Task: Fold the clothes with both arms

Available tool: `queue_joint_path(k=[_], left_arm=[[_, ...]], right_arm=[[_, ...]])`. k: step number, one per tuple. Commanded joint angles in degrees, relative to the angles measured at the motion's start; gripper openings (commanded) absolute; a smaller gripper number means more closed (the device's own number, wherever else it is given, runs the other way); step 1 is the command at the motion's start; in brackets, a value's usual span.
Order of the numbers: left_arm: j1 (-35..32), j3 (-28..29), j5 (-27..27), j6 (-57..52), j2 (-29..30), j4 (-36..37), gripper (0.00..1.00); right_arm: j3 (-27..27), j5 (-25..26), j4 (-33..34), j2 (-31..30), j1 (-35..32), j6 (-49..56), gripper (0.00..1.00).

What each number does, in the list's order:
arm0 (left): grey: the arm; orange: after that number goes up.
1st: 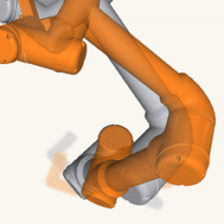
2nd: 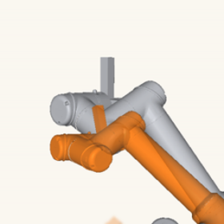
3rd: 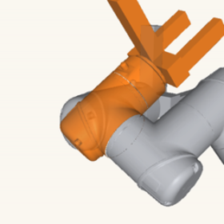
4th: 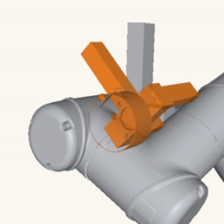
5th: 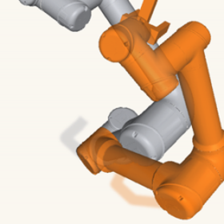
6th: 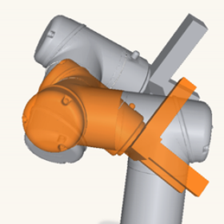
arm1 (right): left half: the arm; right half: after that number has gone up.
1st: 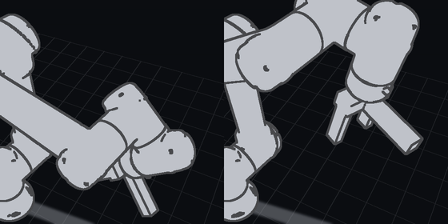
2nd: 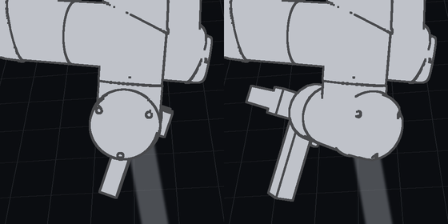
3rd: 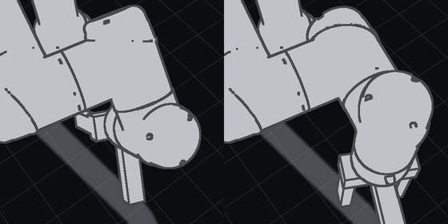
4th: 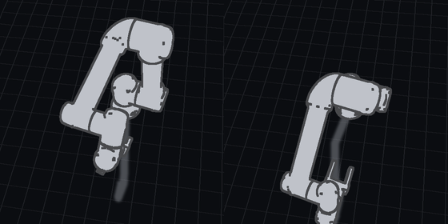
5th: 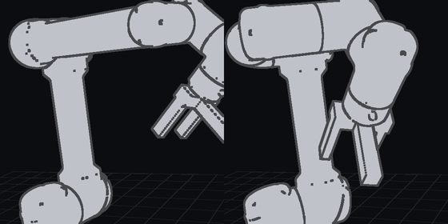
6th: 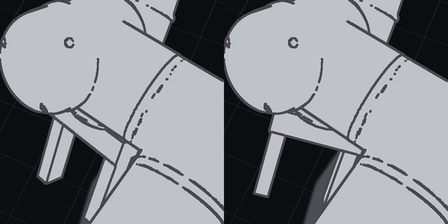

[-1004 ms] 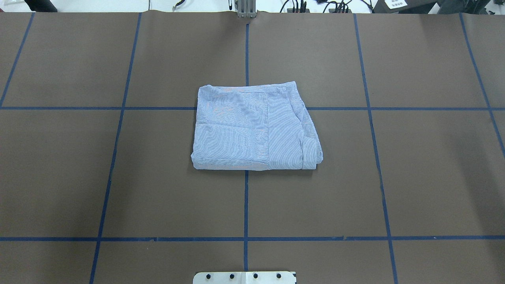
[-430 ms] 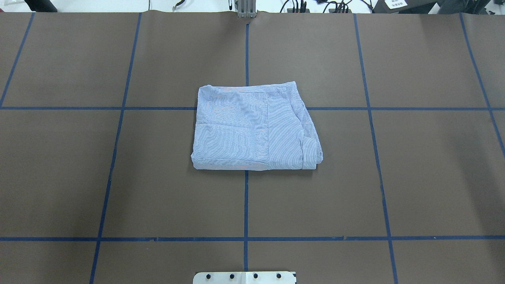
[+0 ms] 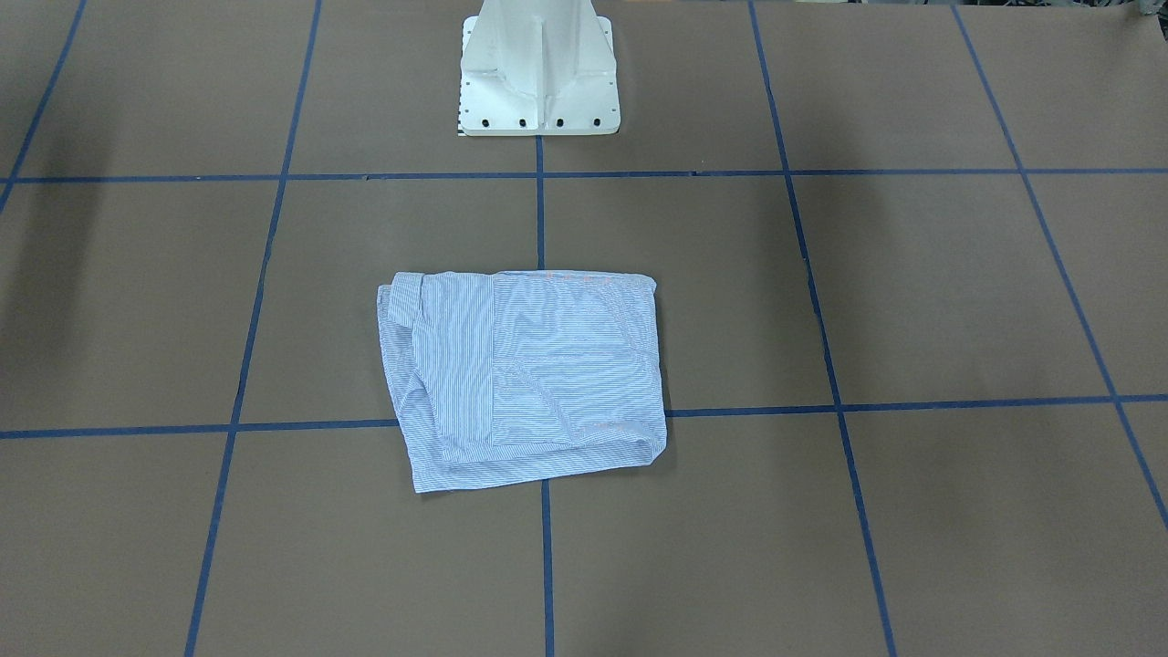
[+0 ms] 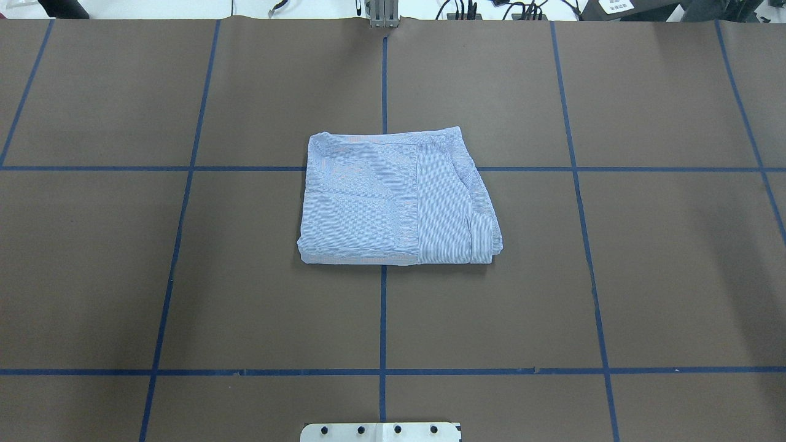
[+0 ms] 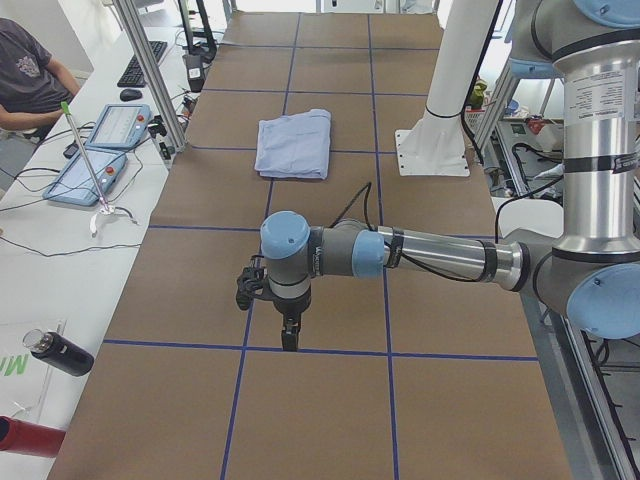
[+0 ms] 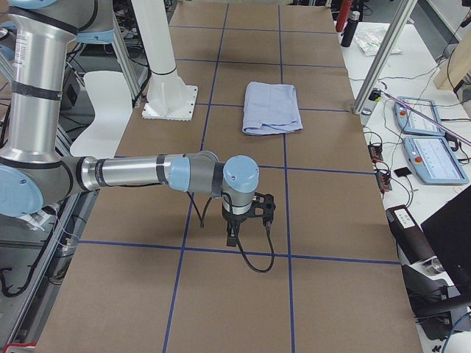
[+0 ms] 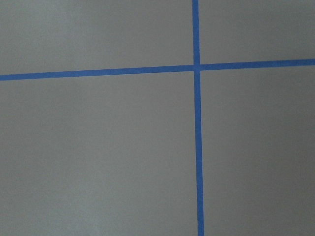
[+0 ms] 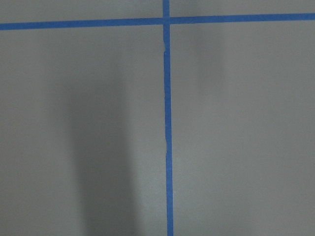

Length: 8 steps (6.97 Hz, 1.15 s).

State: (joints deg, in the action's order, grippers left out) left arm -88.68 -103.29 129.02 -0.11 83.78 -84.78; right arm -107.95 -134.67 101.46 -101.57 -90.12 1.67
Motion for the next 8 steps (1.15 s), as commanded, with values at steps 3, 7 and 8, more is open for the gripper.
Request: queue_joint_path(k=[3,7,8], left_arm=[[0.0,-0.95,1.41,0.89,-0.81,-1.7,1.0],[0.26,0.8,7.04,6.17,-1.95,-0.04,1.0],[0.61,3.24,6.78,5.22,-2.3,-0.55,1.0]], right_arm=[[0.2,-0.07,-0.12,0.32,0.03,0.0,1.0],[0.11,-0.07,-0.21,0.49,0.03,-0.71,1.0],[0.02,-0.07,-0.21,0.49,0.03,-0.71,1.0]])
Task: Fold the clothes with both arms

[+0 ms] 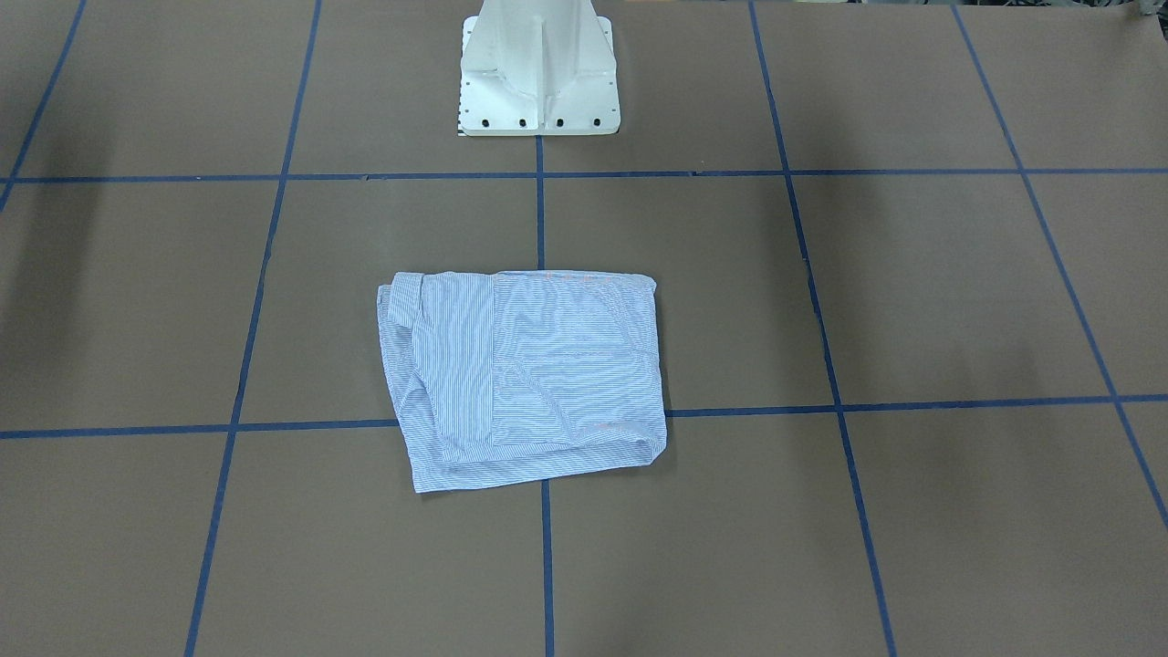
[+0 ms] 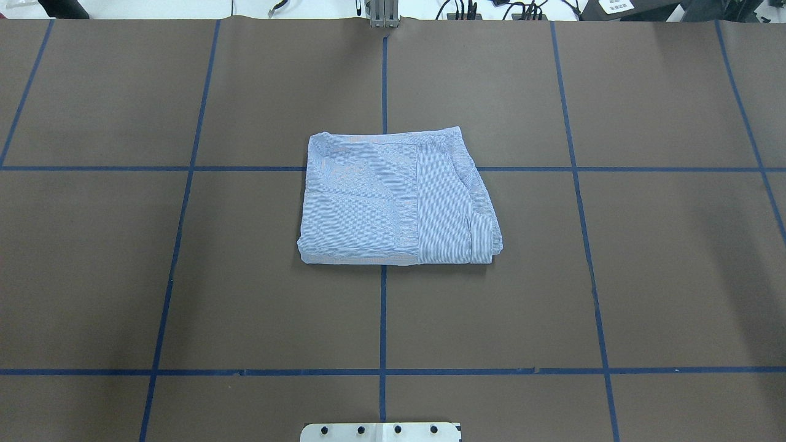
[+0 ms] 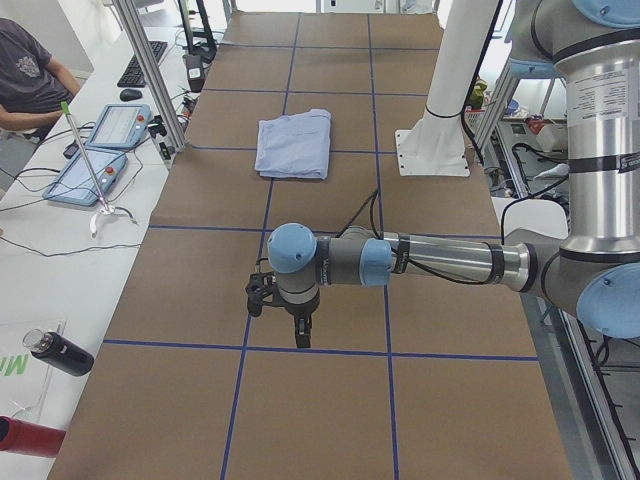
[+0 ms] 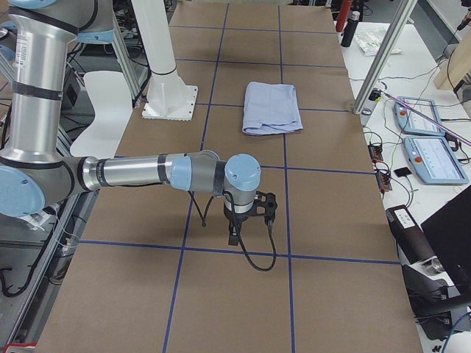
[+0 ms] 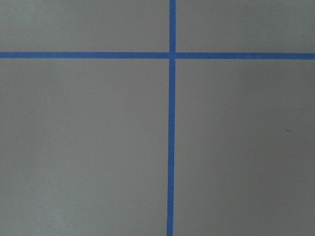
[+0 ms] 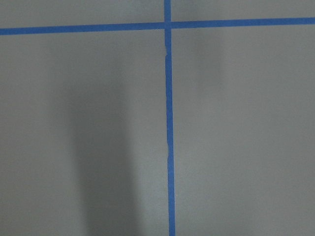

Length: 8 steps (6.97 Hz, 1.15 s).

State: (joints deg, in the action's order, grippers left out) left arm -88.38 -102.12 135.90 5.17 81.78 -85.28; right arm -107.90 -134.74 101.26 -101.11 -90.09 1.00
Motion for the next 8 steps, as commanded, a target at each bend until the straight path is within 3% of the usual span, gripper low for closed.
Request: queue_joint_path(k=[1,4,8], left_arm=[[1.53,3.06,-0.2,0.02,-0.31,-0.33,1.0],[3.03,4.21,-0.72,0.11,-2.06,-6.18,1.0],[3.04,4.04,-0.99,0.11,-2.07,-7.01,1.0]], right_arm=[[-0.03,-0.09,-0.01,0.03,0.0,-0.12,1.0],[-0.03,-0.09,-0.01,0.03,0.0,-0.12,1.0],[0.23,0.0,-0.01,0.03,0.0,-0.04,1.0]])
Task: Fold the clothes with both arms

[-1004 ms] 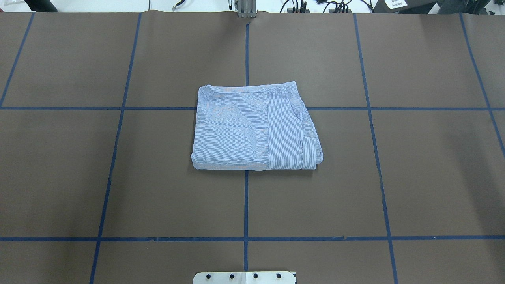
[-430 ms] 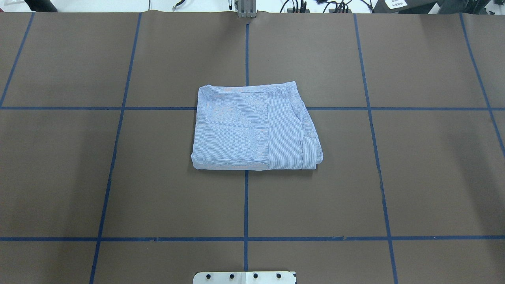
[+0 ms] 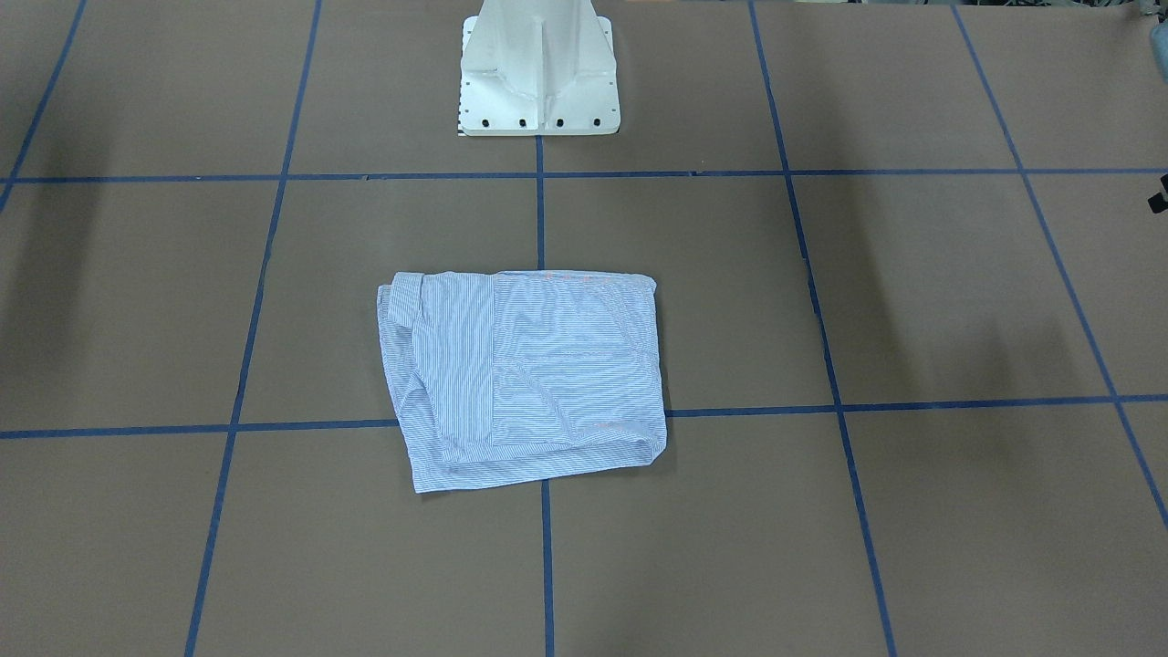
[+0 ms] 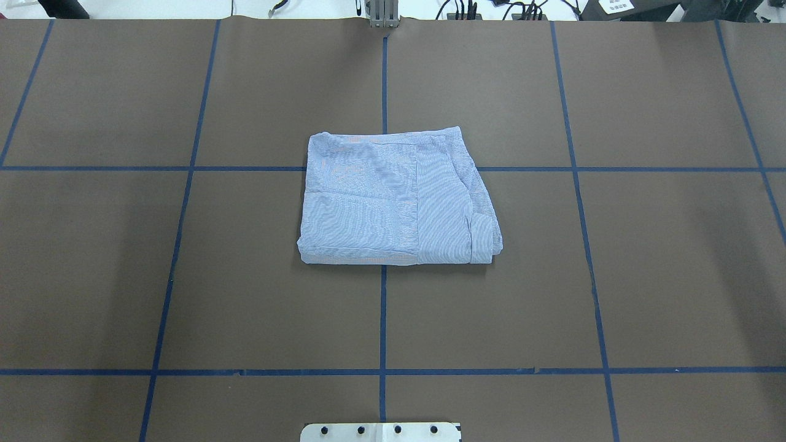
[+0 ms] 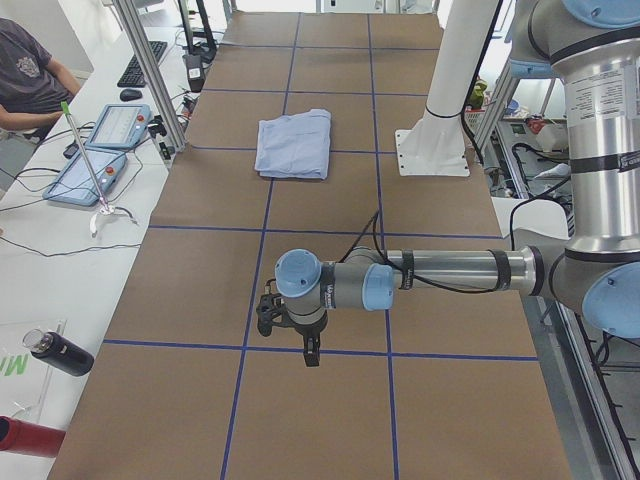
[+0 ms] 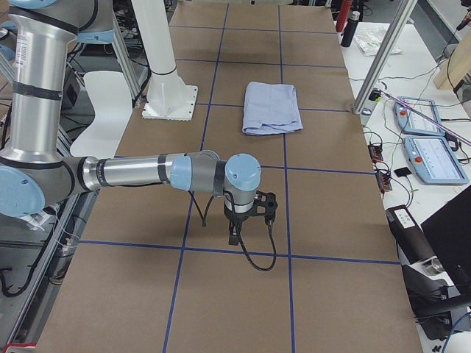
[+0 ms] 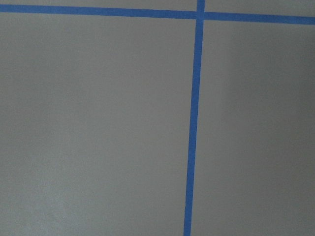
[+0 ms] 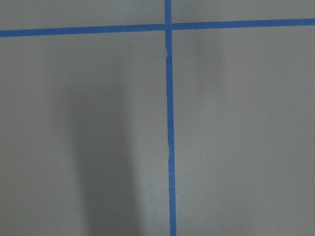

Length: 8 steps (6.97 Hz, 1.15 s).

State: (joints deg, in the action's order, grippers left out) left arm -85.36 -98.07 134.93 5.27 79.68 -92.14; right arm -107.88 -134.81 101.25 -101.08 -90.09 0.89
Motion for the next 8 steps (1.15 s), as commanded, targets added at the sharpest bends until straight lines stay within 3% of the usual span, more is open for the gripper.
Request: queue_joint_path(k=[1,3,6,8], left_arm=[[0.02,-0.02,-0.01,0.0,0.04,-0.15,1.0],[0.02,-0.02,-0.1,0.09,0.04,-0.93,1.0],[0.02,-0.02,-0.1,0.09,0.04,-1.11,1.0],[0.02,-0.1,-0.1,0.09,0.04,-1.11,1.0]], right_arm=[[0.73,0.42,-0.09,0.0,0.0,0.25,1.0],[2.05,1.38,-0.18,0.09,0.18,0.25,1.0],[11.25,1.56,-4.54,3.07,0.0,0.34,1.0],[12.16,1.48,-5.45,3.08,0.0,0.25,1.0]])
